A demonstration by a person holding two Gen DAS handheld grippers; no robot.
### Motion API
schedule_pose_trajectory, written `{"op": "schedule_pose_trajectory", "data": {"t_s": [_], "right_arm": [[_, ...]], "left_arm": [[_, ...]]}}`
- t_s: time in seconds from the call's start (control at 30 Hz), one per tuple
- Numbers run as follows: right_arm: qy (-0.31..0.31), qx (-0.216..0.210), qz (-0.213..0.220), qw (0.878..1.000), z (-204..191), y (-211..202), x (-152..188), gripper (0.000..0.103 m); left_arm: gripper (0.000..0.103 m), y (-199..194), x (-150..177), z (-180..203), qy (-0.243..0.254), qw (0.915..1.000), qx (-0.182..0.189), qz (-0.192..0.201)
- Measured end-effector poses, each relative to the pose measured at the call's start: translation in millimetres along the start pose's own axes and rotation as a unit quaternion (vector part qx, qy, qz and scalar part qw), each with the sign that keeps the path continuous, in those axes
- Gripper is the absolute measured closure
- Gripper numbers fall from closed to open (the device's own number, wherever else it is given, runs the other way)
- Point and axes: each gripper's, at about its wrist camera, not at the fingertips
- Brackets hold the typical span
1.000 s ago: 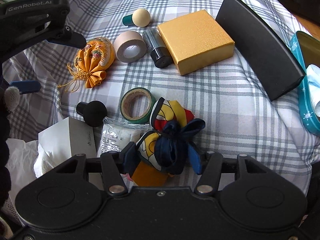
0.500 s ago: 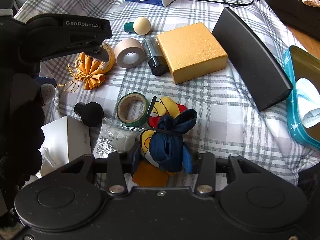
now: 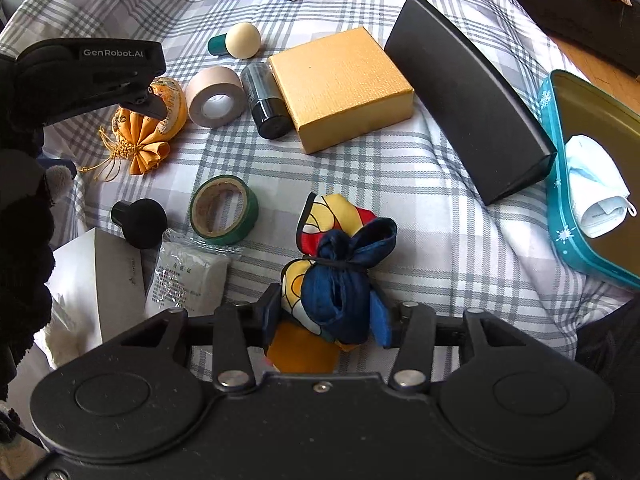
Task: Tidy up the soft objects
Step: 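Grasp the orange embroidered pouch with the left tool while the right tool holds the cloth bundle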
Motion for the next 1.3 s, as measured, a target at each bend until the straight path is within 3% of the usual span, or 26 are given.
{"op": "schedule_pose_trajectory", "data": {"t_s": [0.73,1.03,1.23,1.3], "right_arm": [[-0.028,-0.027,-0.026,0.999,0,20,-9,0.052],[-0.045,-0.035,-0.037,0.998,-6,28,-11,0.042],[-0.076,-0.005,-0.030,0.997,-20,30,-5,0.042],[-0.090,0.000,-0.028,0.996,-25,32,-3,0.034]], "left_arm": [[0.001,27,-15,10,-0.007,0.9999,-0.011,0.001],[0.001,50,-19,17,-0.003,0.9995,-0.027,-0.019],[0.001,60,-19,16,-0.010,0.9992,-0.025,-0.029],[0.000,63,-20,14,-0.017,0.9990,-0.021,-0.035]]}}
Point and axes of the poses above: each gripper's, at about its wrist camera, not at the fingertips, and y roughly the way its jaws point, z to its right, x to its underside
